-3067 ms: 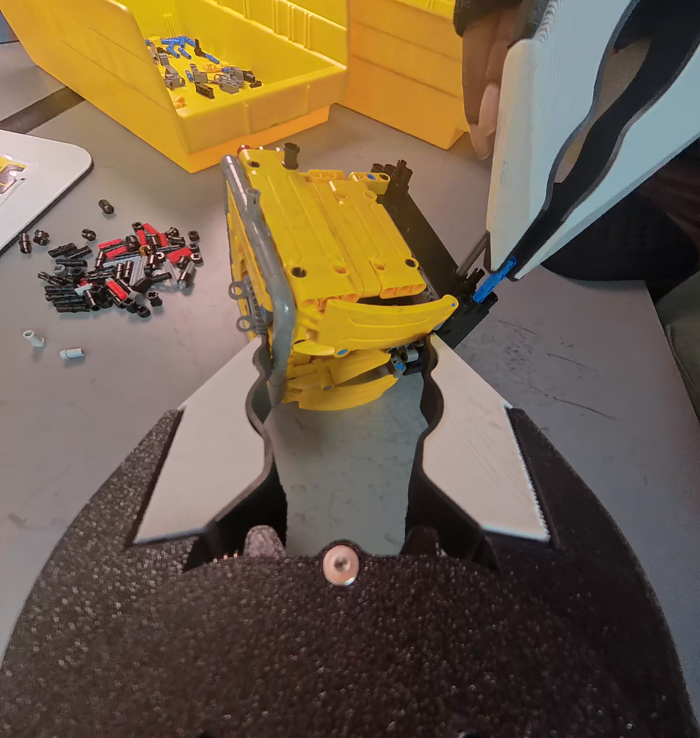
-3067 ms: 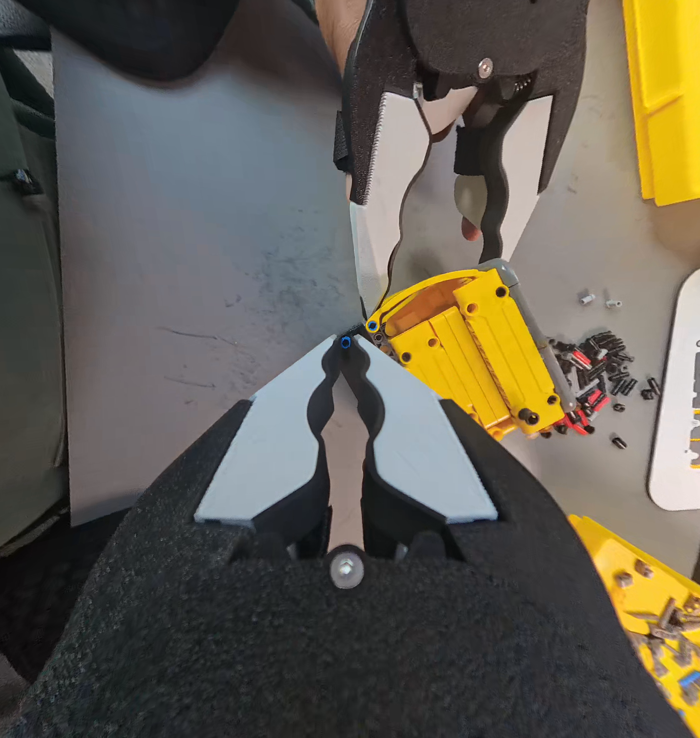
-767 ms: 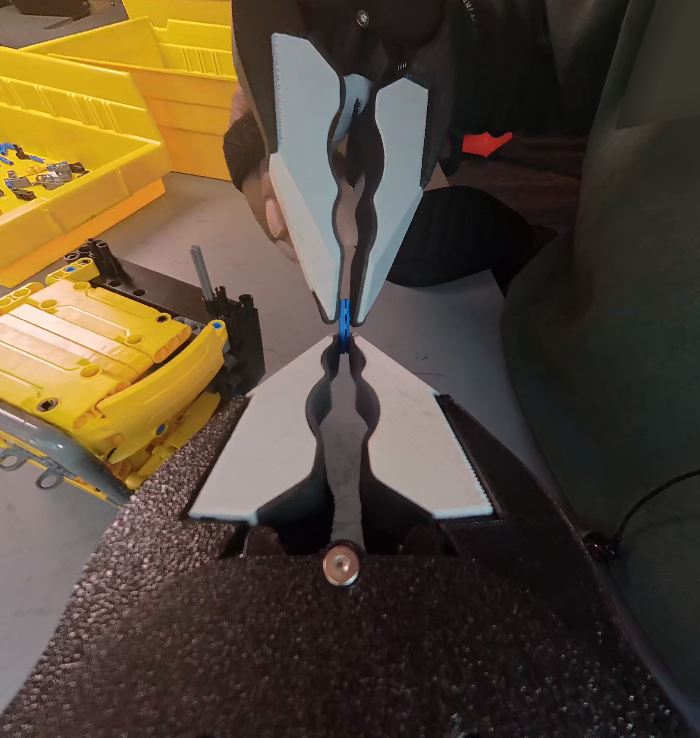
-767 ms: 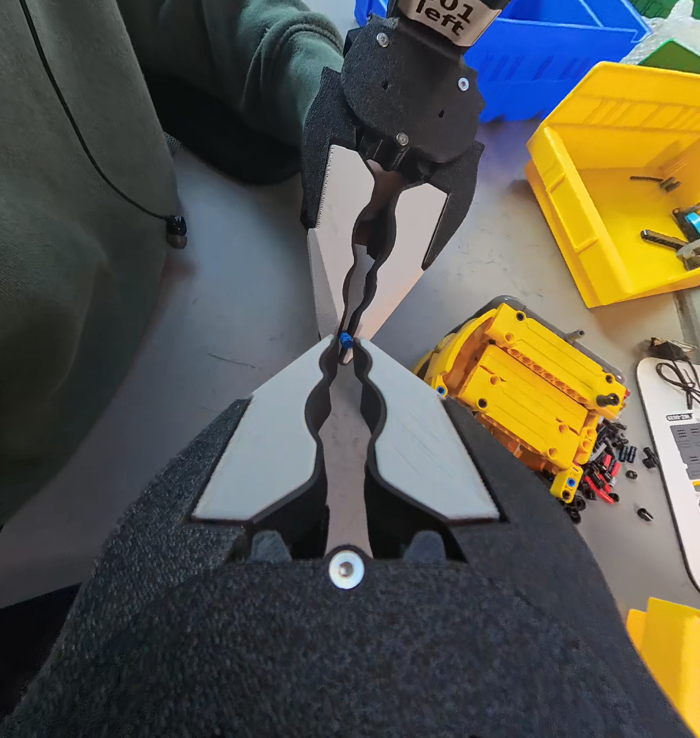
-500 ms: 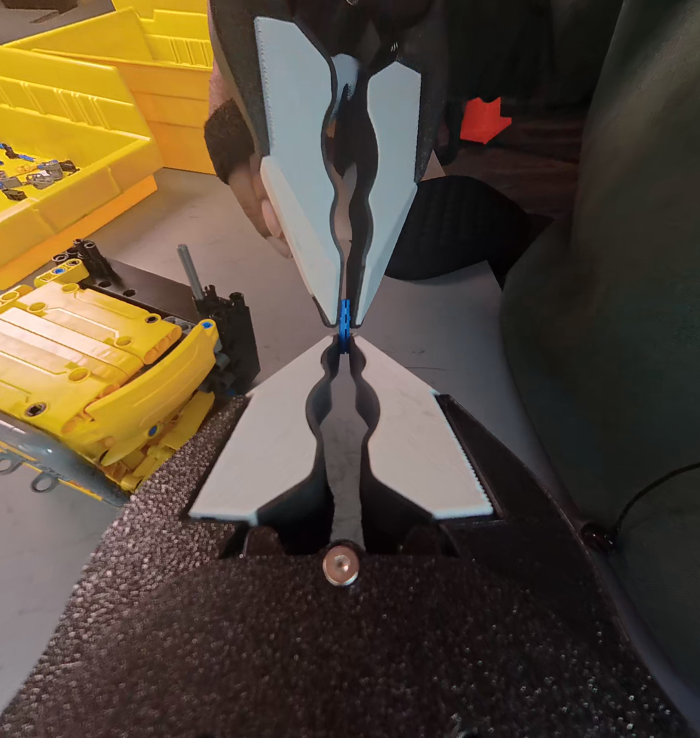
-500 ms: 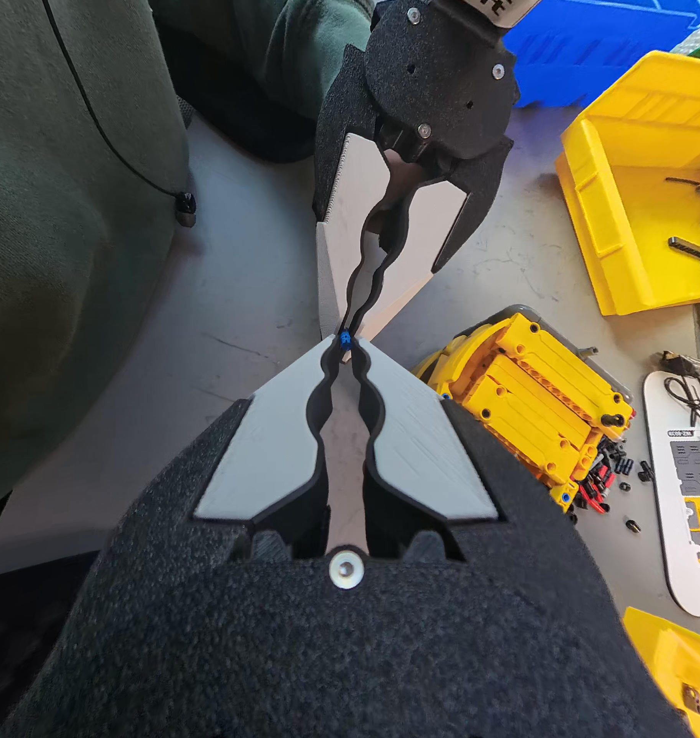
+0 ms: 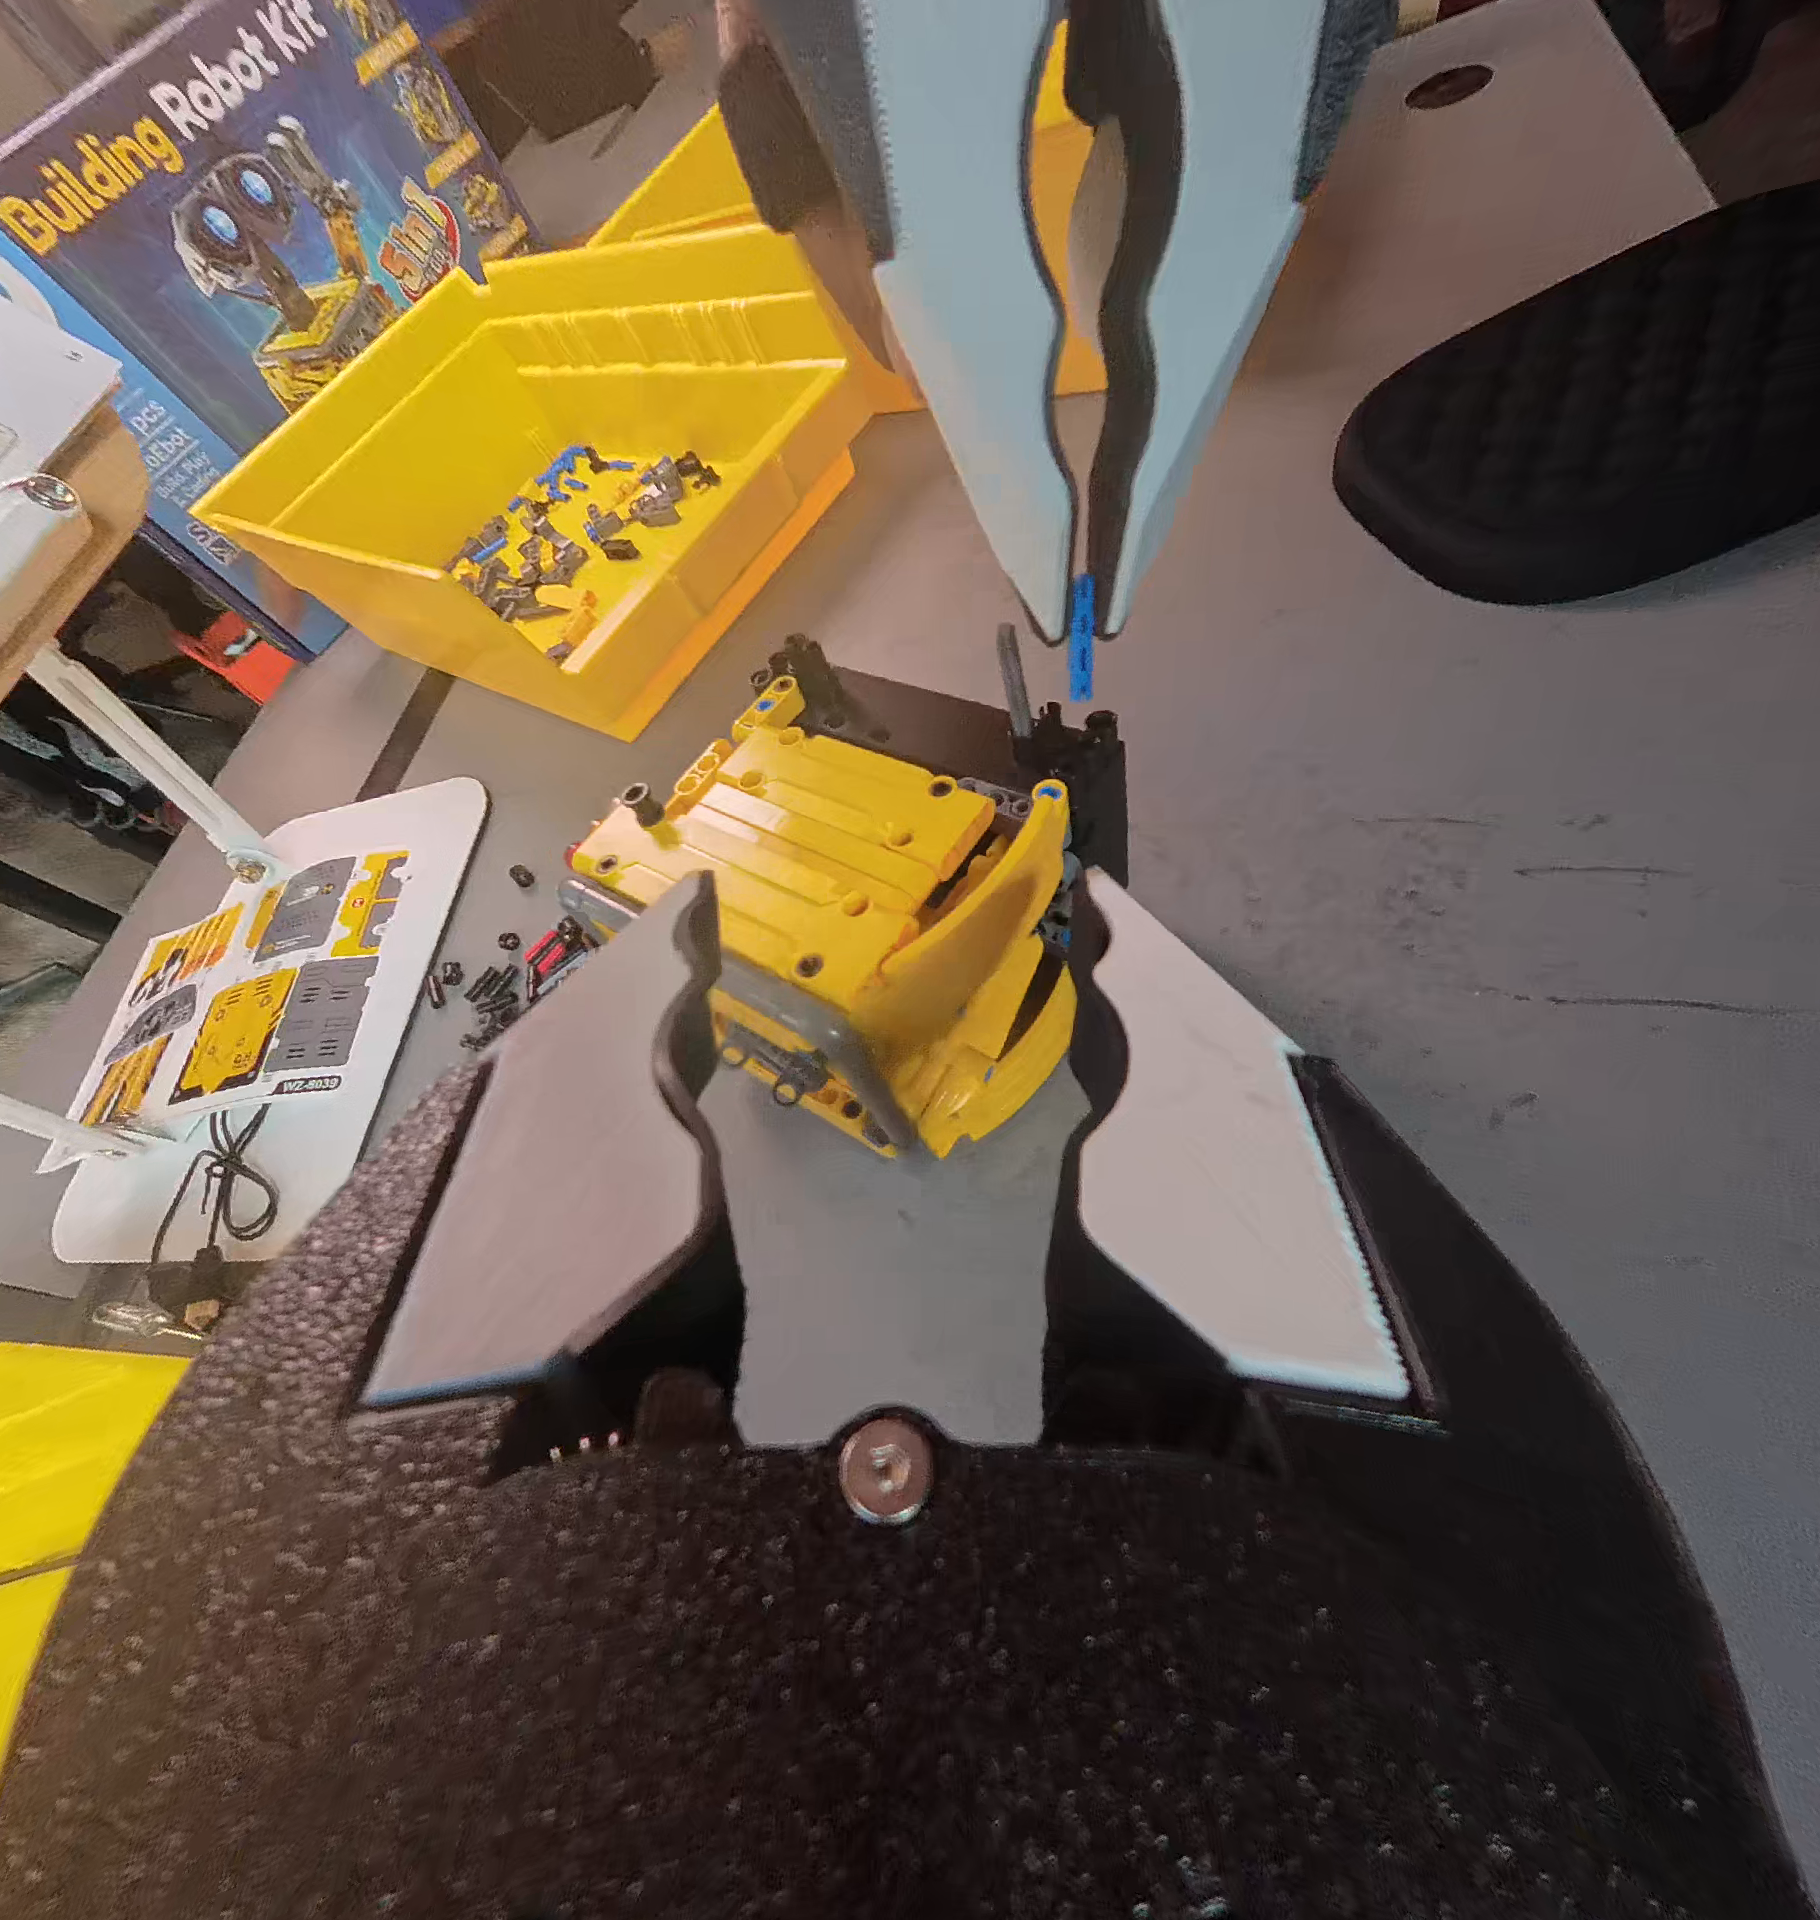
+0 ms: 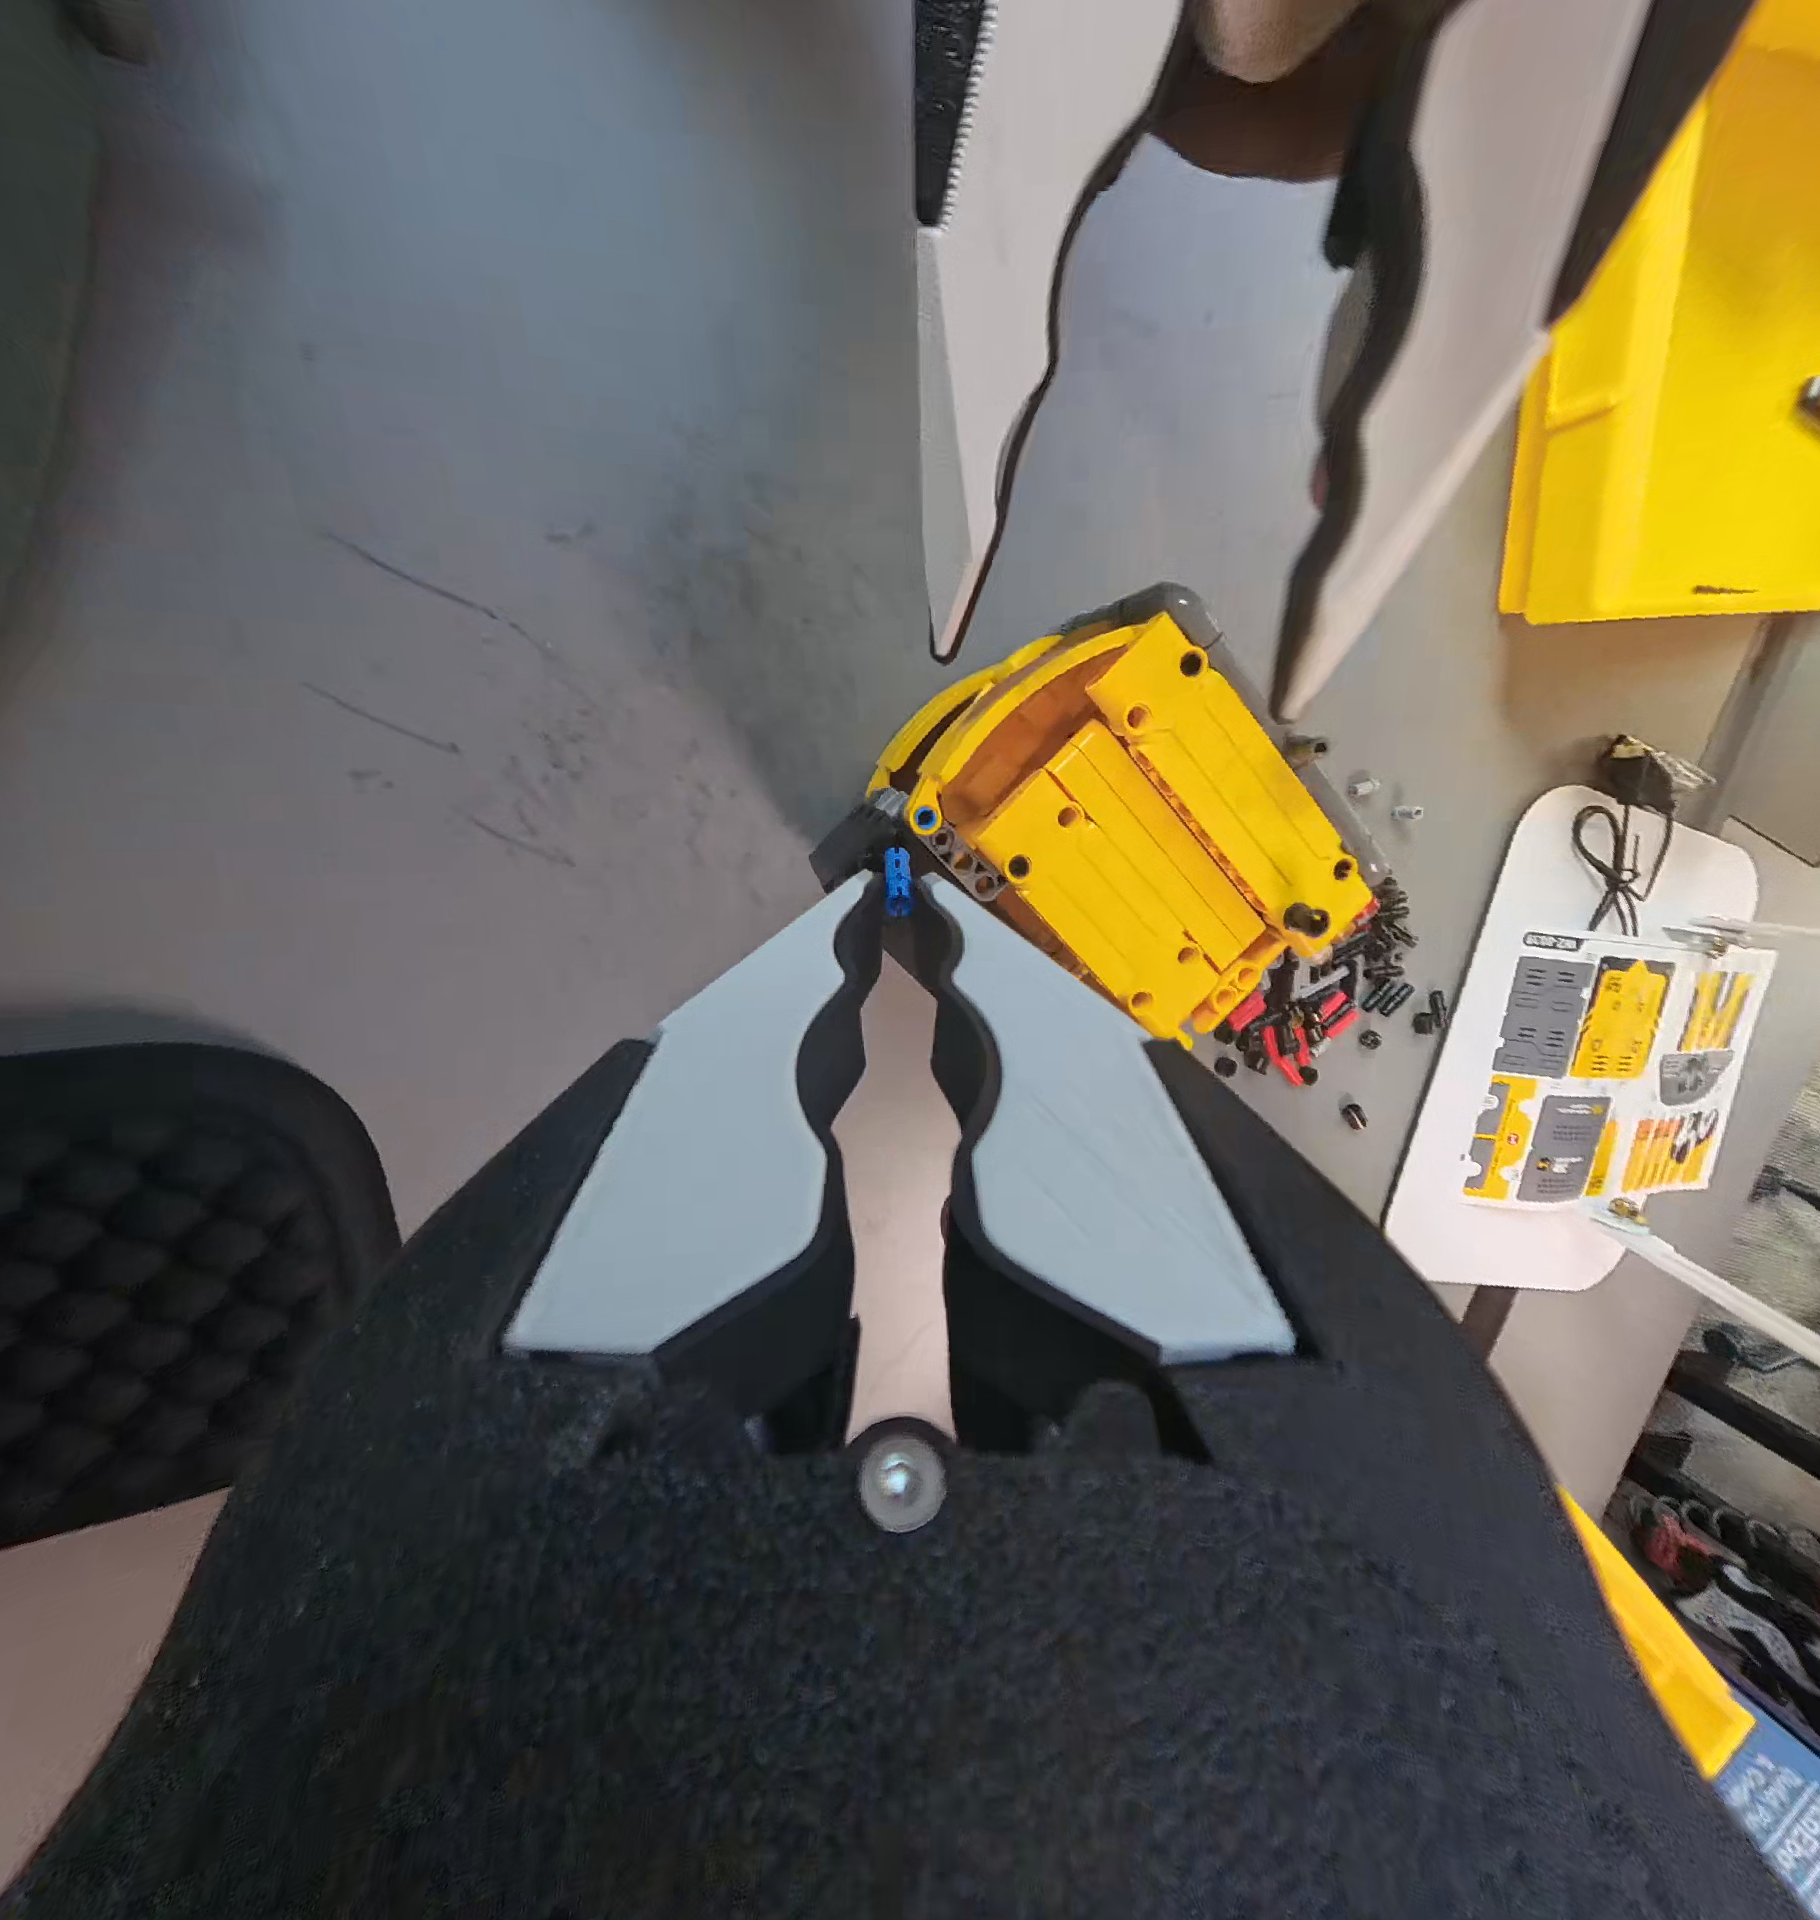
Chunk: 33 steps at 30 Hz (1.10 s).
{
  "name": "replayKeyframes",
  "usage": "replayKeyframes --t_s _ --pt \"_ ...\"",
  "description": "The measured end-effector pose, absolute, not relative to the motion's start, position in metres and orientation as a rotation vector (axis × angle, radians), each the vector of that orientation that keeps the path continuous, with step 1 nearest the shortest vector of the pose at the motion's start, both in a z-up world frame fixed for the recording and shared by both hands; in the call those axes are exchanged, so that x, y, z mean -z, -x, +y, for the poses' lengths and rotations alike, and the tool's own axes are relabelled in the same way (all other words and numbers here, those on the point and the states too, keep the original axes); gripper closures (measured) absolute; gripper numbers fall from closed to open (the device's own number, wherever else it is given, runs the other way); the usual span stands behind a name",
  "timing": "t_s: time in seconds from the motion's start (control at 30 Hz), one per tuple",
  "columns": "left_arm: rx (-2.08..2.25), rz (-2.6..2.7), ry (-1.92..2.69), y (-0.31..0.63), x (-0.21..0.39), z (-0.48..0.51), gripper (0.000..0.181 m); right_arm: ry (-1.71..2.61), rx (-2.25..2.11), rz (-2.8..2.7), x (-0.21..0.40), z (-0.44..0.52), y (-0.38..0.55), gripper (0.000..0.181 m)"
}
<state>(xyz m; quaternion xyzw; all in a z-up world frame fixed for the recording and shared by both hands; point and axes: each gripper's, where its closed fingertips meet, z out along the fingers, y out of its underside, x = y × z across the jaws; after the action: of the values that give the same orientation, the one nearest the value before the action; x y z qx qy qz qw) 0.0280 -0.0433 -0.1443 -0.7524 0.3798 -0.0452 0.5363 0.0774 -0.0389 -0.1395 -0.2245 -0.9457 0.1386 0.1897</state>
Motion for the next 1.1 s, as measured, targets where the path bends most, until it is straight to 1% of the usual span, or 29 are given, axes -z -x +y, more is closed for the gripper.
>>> replayKeyframes --t_s 0.07,0.17,0.33,0.4,0.6,0.8,1.1 --pt "0.125 0.929 1.835 -0.021 0.144 -0.033 0.098 0.611 -0.334 -2.712 0.143 -0.041 -0.077 0.177" --pt "0.197 0.979 1.882 -0.015 0.144 -0.017 0.078 0.599 -0.266 -2.755 0.150 -0.038 -0.077 0.177" --pt "0.302 1.077 1.943 -0.022 0.147 0.006 0.057 0.605 -0.212 -2.791 0.158 -0.036 -0.079 0.177" --pt "0.333 1.144 1.973 -0.030 0.154 0.008 0.053 0.601 -0.202 -2.798 0.159 -0.036 -0.079 0.177" --pt "0.277 1.340 2.071 -0.039 0.184 0.009 0.050 0.592 -0.196 -2.832 0.159 -0.035 -0.077 0.177" --pt "0.290 1.336 2.046 -0.038 0.184 0.010 0.051 0.538 -0.170 -2.828 0.160 -0.037 -0.076 0.177" --pt "0.299 1.313 2.027 -0.038 0.184 0.012 0.052 0.740 -0.331 -2.742 0.162 -0.041 -0.072 0.177"
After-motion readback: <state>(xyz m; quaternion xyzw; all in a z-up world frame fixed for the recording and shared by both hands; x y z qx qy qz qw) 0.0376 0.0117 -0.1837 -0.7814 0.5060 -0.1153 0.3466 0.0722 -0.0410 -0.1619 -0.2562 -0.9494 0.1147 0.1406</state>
